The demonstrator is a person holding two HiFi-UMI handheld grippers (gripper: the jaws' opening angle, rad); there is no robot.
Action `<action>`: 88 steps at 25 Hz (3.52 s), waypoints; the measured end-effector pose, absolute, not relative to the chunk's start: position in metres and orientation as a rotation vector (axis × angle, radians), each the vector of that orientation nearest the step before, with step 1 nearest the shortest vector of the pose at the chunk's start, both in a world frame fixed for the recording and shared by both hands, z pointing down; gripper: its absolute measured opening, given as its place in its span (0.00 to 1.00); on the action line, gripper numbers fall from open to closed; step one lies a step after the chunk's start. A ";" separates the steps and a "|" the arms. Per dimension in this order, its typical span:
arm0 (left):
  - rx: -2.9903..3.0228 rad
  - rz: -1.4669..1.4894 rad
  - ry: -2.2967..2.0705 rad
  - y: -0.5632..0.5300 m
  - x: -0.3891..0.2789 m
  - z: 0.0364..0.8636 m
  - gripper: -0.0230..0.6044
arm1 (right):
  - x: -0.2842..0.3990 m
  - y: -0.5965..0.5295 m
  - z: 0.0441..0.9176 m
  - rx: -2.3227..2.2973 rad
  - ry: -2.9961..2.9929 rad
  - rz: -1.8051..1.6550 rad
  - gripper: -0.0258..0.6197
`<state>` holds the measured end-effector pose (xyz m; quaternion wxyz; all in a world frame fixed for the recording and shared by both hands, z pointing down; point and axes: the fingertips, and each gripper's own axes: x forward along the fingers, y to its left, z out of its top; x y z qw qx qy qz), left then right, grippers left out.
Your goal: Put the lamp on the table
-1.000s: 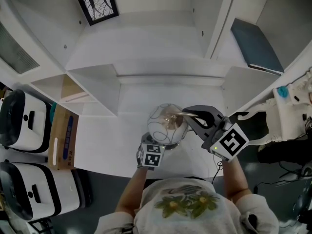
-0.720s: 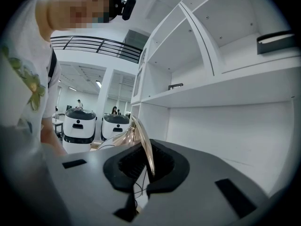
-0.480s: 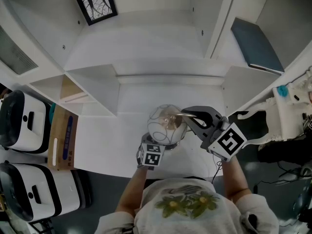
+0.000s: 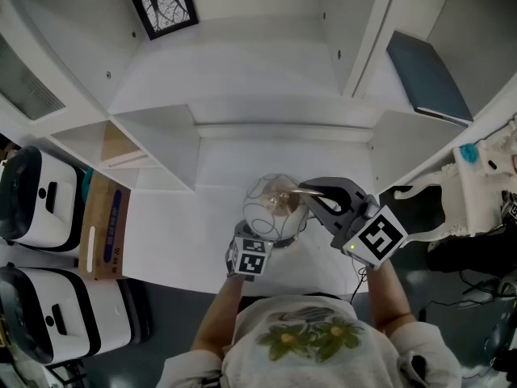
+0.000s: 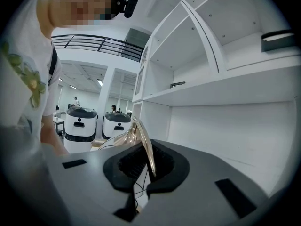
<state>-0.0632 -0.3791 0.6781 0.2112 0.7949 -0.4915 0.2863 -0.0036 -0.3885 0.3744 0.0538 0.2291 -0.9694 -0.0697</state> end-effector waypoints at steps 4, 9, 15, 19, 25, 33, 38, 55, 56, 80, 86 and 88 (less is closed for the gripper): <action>2.216 0.798 -1.361 -0.378 -0.064 0.680 0.21 | -0.007 -0.387 0.375 0.689 -2.936 -0.234 0.08; 2.217 0.796 -1.358 -0.376 -0.066 0.683 0.21 | -0.014 -0.382 0.376 0.662 -2.925 -0.255 0.08; 2.204 0.799 -1.358 -0.372 -0.069 0.686 0.21 | -0.023 -0.376 0.378 0.618 -2.909 -0.278 0.08; 2.186 0.808 -1.338 -0.364 -0.070 0.695 0.21 | -0.030 -0.369 0.382 0.577 -2.881 -0.317 0.08; 2.172 0.784 -1.354 -0.361 -0.074 0.699 0.21 | -0.044 -0.363 0.385 0.563 -2.836 -0.364 0.08; 2.170 0.766 -1.394 -0.360 -0.075 0.699 0.21 | -0.044 -0.364 0.385 0.601 -2.836 -0.393 0.09; 2.135 0.729 -1.450 -0.358 -0.079 0.695 0.21 | -0.041 -0.364 0.383 0.633 -2.869 -0.380 0.09; 2.162 0.574 -1.427 -0.324 -0.080 0.661 0.21 | -0.030 -0.353 0.372 0.749 -2.962 -0.327 0.26; 2.165 0.567 -1.422 -0.321 -0.080 0.658 0.21 | -0.027 -0.353 0.370 0.774 -2.979 -0.308 0.26; 2.346 0.401 -1.462 -0.289 -0.060 0.569 0.13 | 0.019 -0.309 0.337 1.043 -3.080 -0.335 0.13; 2.370 0.273 -1.489 -0.279 -0.062 0.534 0.10 | 0.013 -0.277 0.349 0.991 -3.070 -0.262 0.09; 2.406 0.210 -1.471 -0.274 -0.060 0.518 0.09 | 0.010 -0.266 0.353 0.981 -3.060 -0.242 0.09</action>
